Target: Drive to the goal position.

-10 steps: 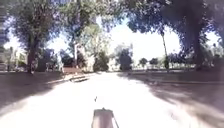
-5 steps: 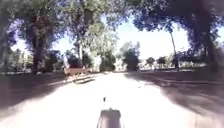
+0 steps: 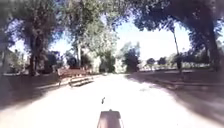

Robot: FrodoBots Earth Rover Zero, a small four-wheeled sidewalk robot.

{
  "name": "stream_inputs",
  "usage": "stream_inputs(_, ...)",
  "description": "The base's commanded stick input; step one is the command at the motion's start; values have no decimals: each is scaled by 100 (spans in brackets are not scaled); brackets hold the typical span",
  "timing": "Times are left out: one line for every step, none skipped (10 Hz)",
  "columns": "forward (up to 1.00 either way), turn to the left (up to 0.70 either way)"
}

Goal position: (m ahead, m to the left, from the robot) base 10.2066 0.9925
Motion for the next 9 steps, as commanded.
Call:
stream_inputs(100,32)
stream_inputs(100,40)
stream_inputs(100,40)
stream_inputs(100,21)
stream_inputs(100,0)
stream_inputs(100,0)
stream_inputs(100,0)
stream_inputs(100,0)
stream_inputs(100,0)
